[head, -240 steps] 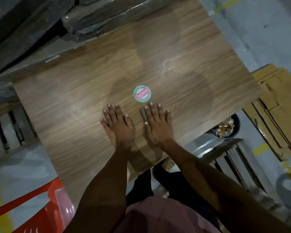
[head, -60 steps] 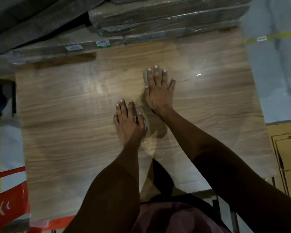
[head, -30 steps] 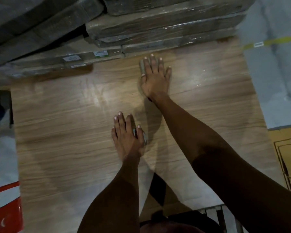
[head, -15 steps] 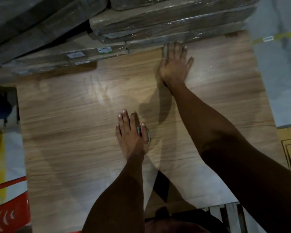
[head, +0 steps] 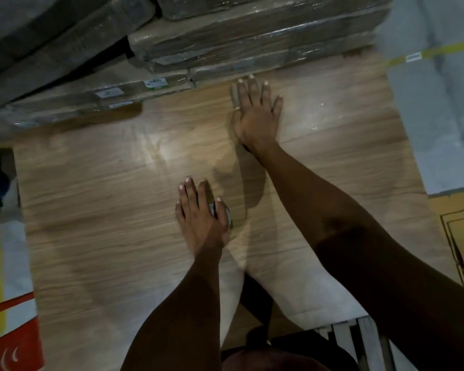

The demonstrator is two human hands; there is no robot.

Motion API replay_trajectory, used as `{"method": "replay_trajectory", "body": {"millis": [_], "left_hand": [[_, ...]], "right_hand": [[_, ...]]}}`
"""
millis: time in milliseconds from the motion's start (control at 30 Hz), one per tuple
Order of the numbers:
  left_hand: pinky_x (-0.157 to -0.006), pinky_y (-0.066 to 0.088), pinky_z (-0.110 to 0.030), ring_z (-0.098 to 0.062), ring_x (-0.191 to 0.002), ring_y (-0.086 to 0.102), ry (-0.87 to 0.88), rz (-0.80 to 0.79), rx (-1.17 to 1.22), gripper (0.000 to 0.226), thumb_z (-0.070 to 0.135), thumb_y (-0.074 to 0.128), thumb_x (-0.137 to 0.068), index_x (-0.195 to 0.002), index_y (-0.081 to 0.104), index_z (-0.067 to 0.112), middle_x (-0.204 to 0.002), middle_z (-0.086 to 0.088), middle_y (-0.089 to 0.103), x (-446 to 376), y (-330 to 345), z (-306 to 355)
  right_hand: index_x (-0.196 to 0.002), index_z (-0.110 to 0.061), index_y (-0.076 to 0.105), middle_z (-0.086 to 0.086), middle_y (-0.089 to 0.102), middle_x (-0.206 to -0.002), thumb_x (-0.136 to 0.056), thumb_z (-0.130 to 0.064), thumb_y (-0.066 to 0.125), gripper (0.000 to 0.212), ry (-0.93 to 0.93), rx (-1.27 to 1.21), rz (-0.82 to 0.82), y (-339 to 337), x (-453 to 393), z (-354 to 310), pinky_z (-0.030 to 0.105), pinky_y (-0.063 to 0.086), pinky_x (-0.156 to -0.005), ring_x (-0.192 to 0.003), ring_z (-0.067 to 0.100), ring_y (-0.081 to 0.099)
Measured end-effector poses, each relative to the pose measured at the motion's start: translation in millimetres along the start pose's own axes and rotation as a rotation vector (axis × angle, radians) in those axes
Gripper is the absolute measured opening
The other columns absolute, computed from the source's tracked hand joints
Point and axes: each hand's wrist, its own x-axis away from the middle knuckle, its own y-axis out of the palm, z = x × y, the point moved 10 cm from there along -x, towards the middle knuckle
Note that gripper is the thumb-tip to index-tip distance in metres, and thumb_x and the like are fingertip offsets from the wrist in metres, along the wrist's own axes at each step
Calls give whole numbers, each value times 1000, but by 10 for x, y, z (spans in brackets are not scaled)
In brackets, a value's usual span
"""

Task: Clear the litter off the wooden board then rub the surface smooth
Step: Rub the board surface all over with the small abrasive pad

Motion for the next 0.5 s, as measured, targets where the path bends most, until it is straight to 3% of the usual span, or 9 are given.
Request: {"method": "replay_trajectory", "body": {"millis": [200, 300, 500], "left_hand": [[-125, 11, -45, -20, -159, 1, 1, -22, 4, 59, 49, 32, -103, -158, 28, 28, -172, -1, 10, -2, 1, 12], [-125, 10, -45, -20, -159, 1, 2, -31, 3, 59, 49, 32, -103, -158, 27, 28, -172, -1, 9, -5, 7, 12], [-125, 13, -47, -20, -159, 1, 14, -21, 38, 57, 46, 37, -104, -157, 29, 28, -172, -3, 10, 6, -22, 32]], "right_hand": [[-166, -26, 10, 5, 4, -174, -100, -40, 31, 71, 231, -46, 70, -187, -62, 761, 64, 6, -123, -159, 36, 6], [-165, -23, 9, 6, 3, -174, -101, -38, 32, 70, 255, -57, 71, -170, 119, 733, 64, 8, -123, -159, 37, 5], [-165, -27, 13, 2, 8, -174, -103, -42, 27, 66, -165, 35, -11, -9, 472, 356, 63, 13, -123, -159, 36, 8]]}}
